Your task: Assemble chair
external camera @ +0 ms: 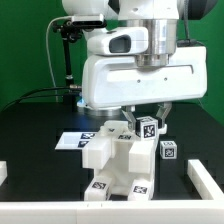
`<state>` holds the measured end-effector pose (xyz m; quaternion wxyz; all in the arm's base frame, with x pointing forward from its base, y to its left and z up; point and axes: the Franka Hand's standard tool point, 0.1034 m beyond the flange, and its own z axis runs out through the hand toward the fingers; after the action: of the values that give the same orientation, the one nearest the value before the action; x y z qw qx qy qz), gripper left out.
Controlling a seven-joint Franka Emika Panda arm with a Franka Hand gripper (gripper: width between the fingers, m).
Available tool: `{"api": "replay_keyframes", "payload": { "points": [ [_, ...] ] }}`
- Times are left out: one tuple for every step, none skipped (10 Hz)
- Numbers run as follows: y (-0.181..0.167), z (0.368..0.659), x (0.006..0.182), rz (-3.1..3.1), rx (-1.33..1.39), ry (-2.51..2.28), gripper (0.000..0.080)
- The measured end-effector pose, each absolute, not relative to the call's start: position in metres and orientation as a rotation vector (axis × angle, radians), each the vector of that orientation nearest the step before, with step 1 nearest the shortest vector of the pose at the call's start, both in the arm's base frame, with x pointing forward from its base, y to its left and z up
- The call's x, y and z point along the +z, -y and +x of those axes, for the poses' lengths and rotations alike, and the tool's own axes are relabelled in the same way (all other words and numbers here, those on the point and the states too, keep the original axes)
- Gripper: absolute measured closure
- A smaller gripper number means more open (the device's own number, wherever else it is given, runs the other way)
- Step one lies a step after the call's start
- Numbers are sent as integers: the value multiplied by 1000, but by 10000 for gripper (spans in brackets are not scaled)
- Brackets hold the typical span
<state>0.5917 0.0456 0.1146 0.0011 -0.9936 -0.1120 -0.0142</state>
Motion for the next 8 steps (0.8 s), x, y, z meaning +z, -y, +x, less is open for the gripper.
{"api": "replay_keyframes", "payload": {
  "points": [
    [-45, 592, 115, -3128, -44, 262, 515],
    [-45, 592, 115, -3131, -44, 205, 515],
    [-46, 592, 115, -3136, -43, 63, 515],
    [-46, 592, 114, -3134, -43, -55, 515],
    [-46, 591, 114, -3129, -42, -172, 515],
    [-46, 591, 114, -3121, -42, -270, 515],
    [-46, 591, 114, -3107, -41, -387, 515],
    [-46, 591, 115, -3082, -34, -532, 515]
  ]
}}
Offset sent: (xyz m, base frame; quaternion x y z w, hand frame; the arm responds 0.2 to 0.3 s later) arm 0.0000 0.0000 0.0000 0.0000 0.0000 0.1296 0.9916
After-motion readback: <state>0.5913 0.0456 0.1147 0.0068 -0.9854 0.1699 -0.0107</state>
